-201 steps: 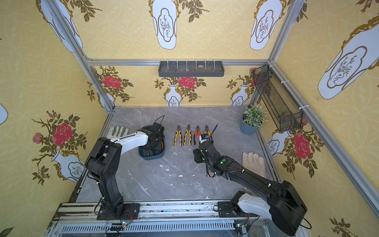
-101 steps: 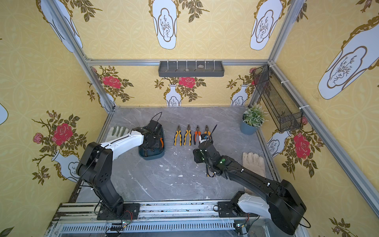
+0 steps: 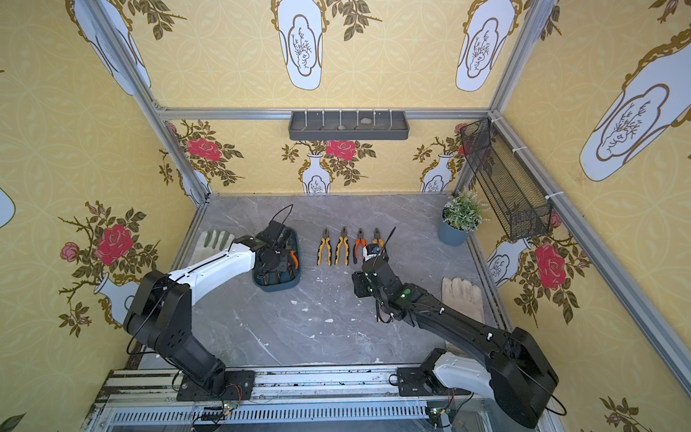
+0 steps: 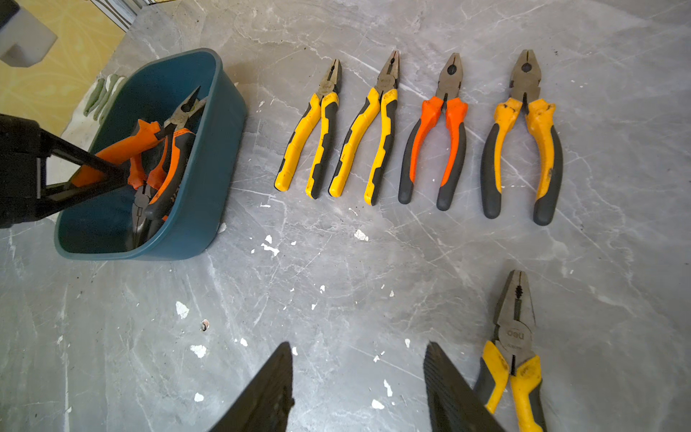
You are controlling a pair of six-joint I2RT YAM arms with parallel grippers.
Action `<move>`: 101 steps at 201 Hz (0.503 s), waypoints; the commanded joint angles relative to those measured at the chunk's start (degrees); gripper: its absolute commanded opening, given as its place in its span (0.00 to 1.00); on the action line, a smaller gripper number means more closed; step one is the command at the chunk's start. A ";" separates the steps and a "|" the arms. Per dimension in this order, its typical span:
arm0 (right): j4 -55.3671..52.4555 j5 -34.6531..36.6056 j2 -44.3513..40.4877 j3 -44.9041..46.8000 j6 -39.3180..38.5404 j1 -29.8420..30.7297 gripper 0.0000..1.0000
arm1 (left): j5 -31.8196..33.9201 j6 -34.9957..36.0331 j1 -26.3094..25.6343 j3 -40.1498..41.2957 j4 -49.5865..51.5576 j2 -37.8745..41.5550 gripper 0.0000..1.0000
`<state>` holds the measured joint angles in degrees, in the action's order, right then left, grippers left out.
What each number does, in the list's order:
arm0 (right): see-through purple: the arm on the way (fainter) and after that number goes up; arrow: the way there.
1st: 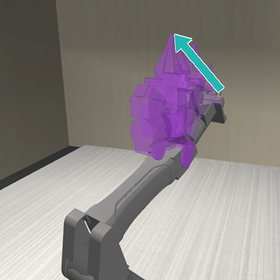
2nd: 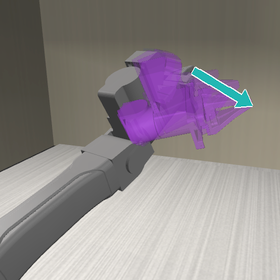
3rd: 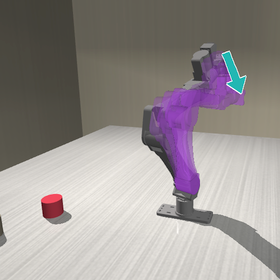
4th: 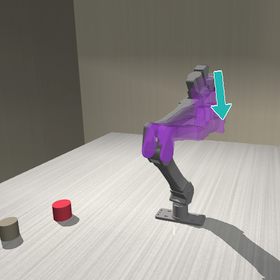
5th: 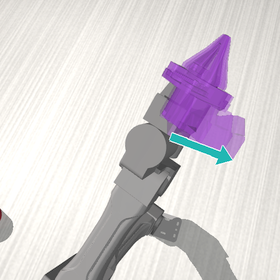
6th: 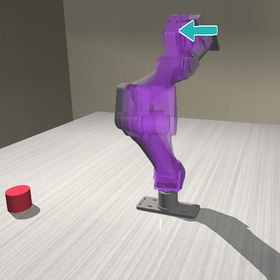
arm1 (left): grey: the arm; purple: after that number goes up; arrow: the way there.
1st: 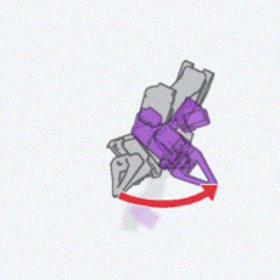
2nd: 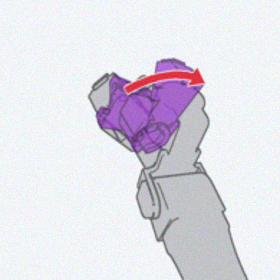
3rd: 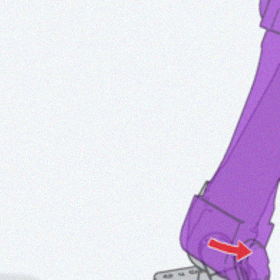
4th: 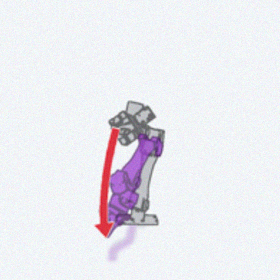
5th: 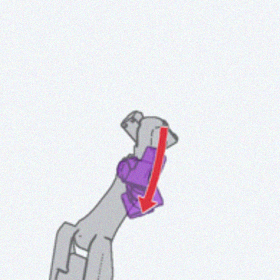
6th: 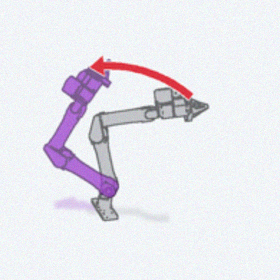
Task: Take the pliers out of the storage box
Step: Pick up the pliers from the storage box.
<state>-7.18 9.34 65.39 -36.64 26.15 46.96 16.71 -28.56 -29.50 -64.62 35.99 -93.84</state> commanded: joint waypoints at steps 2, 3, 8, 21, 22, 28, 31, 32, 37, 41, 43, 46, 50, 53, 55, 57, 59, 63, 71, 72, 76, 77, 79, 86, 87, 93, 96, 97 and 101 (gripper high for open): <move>1.48 0.16 0.50 -0.72 0.20 0.06 0.56 | 1.34 -0.10 -0.56 1.61 -3.05 1.93 0.00; 1.47 0.16 0.52 -0.72 0.17 0.02 0.56 | 1.41 -0.10 -0.60 1.74 -3.13 2.09 0.00; 1.47 0.07 0.77 -0.89 0.05 0.03 0.56 | 1.59 -0.02 -0.84 2.26 -3.59 2.75 0.00; 1.39 -0.28 1.42 -1.21 0.01 0.04 0.56 | 2.15 0.25 -1.74 4.06 -5.42 4.75 0.00; 1.39 -0.33 1.46 -1.27 0.02 0.05 0.56 | 2.17 0.25 -1.77 4.24 -5.50 4.87 0.00; 1.22 -0.38 1.86 -1.55 0.00 -0.01 0.56 | 2.50 0.24 -2.03 5.00 -6.05 5.61 0.00; 1.04 -0.38 2.11 -1.75 0.03 -0.01 0.56 | 2.62 0.20 -2.17 5.29 -6.34 5.96 0.00; 0.99 -0.38 2.15 -1.80 -0.01 0.02 0.56 | 2.71 0.14 -2.20 5.42 -6.35 6.09 0.00; 0.76 -0.38 2.62 -2.08 0.00 0.03 0.56 | 3.13 0.11 -2.44 5.91 -6.68 6.59 0.00; 0.62 -0.35 2.96 -2.36 -0.01 0.02 0.56 | 3.36 0.05 -2.57 6.38 -7.05 7.00 0.00; 0.55 -0.30 3.10 -2.51 -0.04 -0.01 0.56 | 3.58 0.07 -2.65 6.64 -7.24 7.23 0.00; 0.43 -0.29 3.36 -2.70 -0.03 0.02 0.56 | 3.82 0.03 -2.73 6.90 -7.43 7.43 0.00; 0.28 -0.29 3.82 -2.99 0.00 0.06 0.56 | 4.08 -0.01 -2.84 7.44 -7.69 7.82 0.00; 0.16 -0.29 4.07 -3.31 0.03 0.04 0.56 | 4.36 -0.05 -2.92 7.75 -7.87 8.01 0.00; 0.02 -0.34 4.30 -3.47 0.04 0.06 0.56 | 4.55 -0.10 -2.97 7.93 -7.93 8.11 0.00; -0.02 -0.37 4.55 -3.51 0.04 0.04 0.56 | 4.73 -0.10 -3.02 8.06 -8.01 8.32 0.00; -0.11 -0.42 4.79 -3.70 0.00 -0.08 0.56 | 4.91 -0.10 -3.02 8.23 -8.10 8.41 0.00; -0.22 -0.51 5.24 -4.08 -0.07 -0.03 0.56 | 5.19 -0.22 -3.02 8.52 -8.20 8.58 0.00; -0.69 -0.49 6.32 -4.78 -0.05 -0.06 0.57 | 5.69 -0.18 -3.11 9.07 -8.64 9.04 0.00; -0.80 -0.48 6.41 -4.81 -0.05 -0.09 0.57 | 5.83 -0.18 -3.06 9.16 -8.69 9.03 0.00; -1.00 -0.47 6.80 -5.00 0.00 -0.10 0.57 | 6.14 -0.18 -3.19 9.30 -8.91 9.15 0.00; -1.04 -0.47 6.92 -5.14 -0.03 -0.06 0.56 | 6.27 -0.18 -3.20 9.32 -8.96 9.22 0.00; -1.16 -0.40 7.12 -5.25 0.02 -0.01 0.56 | 6.46 -0.23 -3.20 9.51 -9.06 9.27 0.00; -1.65 0.06 7.76 -5.76 0.11 0.05 0.56 | 7.28 -0.27 -3.29 9.89 -9.28 9.62 0.00; -1.67 0.11 7.79 -5.78 0.12 0.10 0.56 | 7.37 -0.27 -3.33 9.92 -9.36 9.63 0.00; -1.95 0.32 8.06 -6.03 0.13 0.15 0.56 | 8.02 -0.29 -3.44 10.25 -9.63 9.94 0.00; -1.96 0.32 8.09 -6.07 0.14 0.24 0.56 | 8.33 -0.34 -3.46 10.56 -9.80 10.13 0.00; -1.92 0.32 8.09 -6.03 0.09 0.28 0.56 | 8.42 -0.39 -3.46 10.61 -9.84 10.24 0.00; -1.75 0.21 8.09 -5.94 -0.03 0.32 0.56 | 8.81 -0.51 -3.46 10.94 -10.15 10.50 0.00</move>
<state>-8.08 8.75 72.77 -41.82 26.33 46.96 21.50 -28.56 -32.69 -55.05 29.78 -84.38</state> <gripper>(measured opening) 0.565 0.143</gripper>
